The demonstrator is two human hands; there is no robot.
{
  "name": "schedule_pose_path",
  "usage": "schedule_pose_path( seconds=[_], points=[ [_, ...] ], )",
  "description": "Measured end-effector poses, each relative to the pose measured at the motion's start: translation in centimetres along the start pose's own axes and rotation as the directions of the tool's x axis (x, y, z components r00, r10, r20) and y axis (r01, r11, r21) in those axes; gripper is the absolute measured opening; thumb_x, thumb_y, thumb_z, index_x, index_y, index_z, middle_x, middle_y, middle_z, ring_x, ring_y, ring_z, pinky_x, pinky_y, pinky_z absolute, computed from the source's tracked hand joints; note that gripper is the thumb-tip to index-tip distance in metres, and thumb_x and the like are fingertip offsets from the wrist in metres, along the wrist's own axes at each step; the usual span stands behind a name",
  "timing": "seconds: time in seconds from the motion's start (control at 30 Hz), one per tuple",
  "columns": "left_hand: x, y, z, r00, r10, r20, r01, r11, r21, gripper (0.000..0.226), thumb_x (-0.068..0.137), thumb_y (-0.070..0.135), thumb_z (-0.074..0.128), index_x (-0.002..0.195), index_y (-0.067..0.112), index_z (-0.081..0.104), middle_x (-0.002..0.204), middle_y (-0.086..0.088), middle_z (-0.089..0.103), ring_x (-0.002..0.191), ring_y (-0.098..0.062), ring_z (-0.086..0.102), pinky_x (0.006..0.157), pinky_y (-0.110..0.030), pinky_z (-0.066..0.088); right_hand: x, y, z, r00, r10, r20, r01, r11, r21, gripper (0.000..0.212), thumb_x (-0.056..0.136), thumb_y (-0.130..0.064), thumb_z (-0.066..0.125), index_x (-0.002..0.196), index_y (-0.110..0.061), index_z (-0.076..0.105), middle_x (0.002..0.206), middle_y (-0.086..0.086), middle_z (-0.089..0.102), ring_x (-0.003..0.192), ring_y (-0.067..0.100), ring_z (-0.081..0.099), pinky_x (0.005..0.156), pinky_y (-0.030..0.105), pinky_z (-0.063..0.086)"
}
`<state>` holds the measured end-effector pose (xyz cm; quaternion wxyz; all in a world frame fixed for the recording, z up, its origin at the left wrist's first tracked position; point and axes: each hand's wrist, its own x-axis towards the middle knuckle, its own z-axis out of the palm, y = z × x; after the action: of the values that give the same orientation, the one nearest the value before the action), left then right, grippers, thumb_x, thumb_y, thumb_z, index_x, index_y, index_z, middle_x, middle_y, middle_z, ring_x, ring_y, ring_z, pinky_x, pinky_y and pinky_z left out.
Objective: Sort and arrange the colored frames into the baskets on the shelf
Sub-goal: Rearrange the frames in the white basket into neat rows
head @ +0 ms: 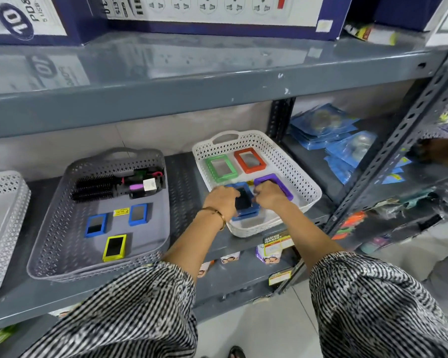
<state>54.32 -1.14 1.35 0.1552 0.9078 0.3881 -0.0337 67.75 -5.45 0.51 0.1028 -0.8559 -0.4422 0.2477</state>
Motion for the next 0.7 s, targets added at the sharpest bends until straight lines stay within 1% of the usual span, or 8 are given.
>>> schedule_pose_path(
  seconds=[0.07,0.2,0.37,0.43,0.5,0.57,0.63,0.7],
  points=[
    [0.6,0.4,0.1,0.999,-0.023,0.033,0.02,0.996,0.085,0.053,0.08,0.01,0.069,0.13,0.015,0.051,0.127,-0.017,0.058,0.115,-0.033,0.055,0.094,-0.036,0.047,0.2,0.1,0.1,1.0,-0.011,0.011,0.011,1.0,-0.016,0.024,0.089,-0.011,0.06,0.109,0.002,0.065,0.113,0.018,0.066,0.109,0.031,0.062,0.093,0.033,0.048],
    [1.0,0.9,0.9,0.999,-0.037,0.016,0.033,0.979,0.2,0.047,0.082,0.001,0.063,0.126,0.015,0.054,0.123,-0.017,0.059,0.113,-0.033,0.056,0.09,-0.039,0.049,0.5,0.2,0.4,1.0,-0.022,0.011,0.022,0.999,-0.03,0.023,0.087,-0.008,0.063,0.107,0.001,0.065,0.114,0.018,0.067,0.106,0.031,0.063,0.091,0.032,0.049],
    [1.0,1.5,1.1,0.998,-0.062,0.012,0.058,0.974,0.22,0.036,0.082,0.003,0.063,0.117,0.008,0.058,0.12,-0.018,0.06,0.108,-0.035,0.059,0.086,-0.041,0.051,0.6,0.3,0.5,1.0,-0.022,-0.001,0.022,0.999,-0.04,0.022,0.085,-0.008,0.063,0.106,-0.001,0.066,0.111,0.018,0.068,0.104,0.031,0.064,0.086,0.03,0.05],
    [1.0,1.6,1.3,0.997,-0.073,0.002,0.071,0.974,0.215,0.032,0.083,0.002,0.062,0.114,0.005,0.06,0.119,-0.019,0.06,0.107,-0.035,0.06,0.086,-0.041,0.051,0.6,0.3,0.6,1.0,-0.012,0.005,0.012,0.999,-0.037,0.023,0.085,-0.008,0.063,0.106,-0.001,0.066,0.11,0.017,0.069,0.102,0.03,0.065,0.087,0.03,0.051],
    [1.1,1.8,1.5,0.997,-0.07,-0.011,0.071,0.971,0.227,0.031,0.082,0.002,0.061,0.113,0.003,0.059,0.118,-0.019,0.061,0.107,-0.035,0.06,0.086,-0.041,0.052,0.6,0.2,0.6,1.0,-0.001,0.018,0.001,1.0,-0.031,0.023,0.084,-0.006,0.061,0.106,-0.001,0.067,0.105,0.017,0.069,0.102,0.03,0.066,0.089,0.032,0.052],
    [1.2,1.9,1.6,0.998,-0.062,-0.01,0.063,0.966,0.251,0.032,0.082,0.003,0.062,0.114,0.002,0.058,0.118,-0.019,0.061,0.107,-0.034,0.061,0.086,-0.04,0.052,0.6,0.2,0.6,1.0,0.006,0.031,-0.005,1.0,-0.027,0.024,0.084,-0.005,0.059,0.106,0.001,0.066,0.095,0.016,0.066,0.102,0.031,0.067,0.091,0.034,0.054],
    [1.3,2.1,1.7,0.998,-0.058,0.007,0.053,0.959,0.279,0.034,0.081,0.004,0.064,0.114,0.002,0.057,0.118,-0.018,0.062,0.107,-0.033,0.061,0.086,-0.039,0.052,0.7,0.1,0.5,0.999,0.005,0.037,-0.004,0.999,-0.035,0.025,0.084,-0.004,0.059,0.107,0.002,0.066,0.092,0.015,0.064,0.101,0.031,0.067,0.092,0.035,0.055],
    [1.5,2.2,1.8,0.999,-0.047,0.021,0.038,0.948,0.316,0.033,0.083,0.005,0.064,0.115,0.002,0.057,0.119,-0.016,0.062,0.108,-0.032,0.061,0.086,-0.038,0.052,0.7,0.2,0.5,0.999,0.0,0.037,0.002,0.999,-0.05,0.024,0.084,-0.003,0.059,0.106,0.0,0.067,0.092,0.014,0.064,0.096,0.029,0.067,0.09,0.034,0.055]
  ],
)
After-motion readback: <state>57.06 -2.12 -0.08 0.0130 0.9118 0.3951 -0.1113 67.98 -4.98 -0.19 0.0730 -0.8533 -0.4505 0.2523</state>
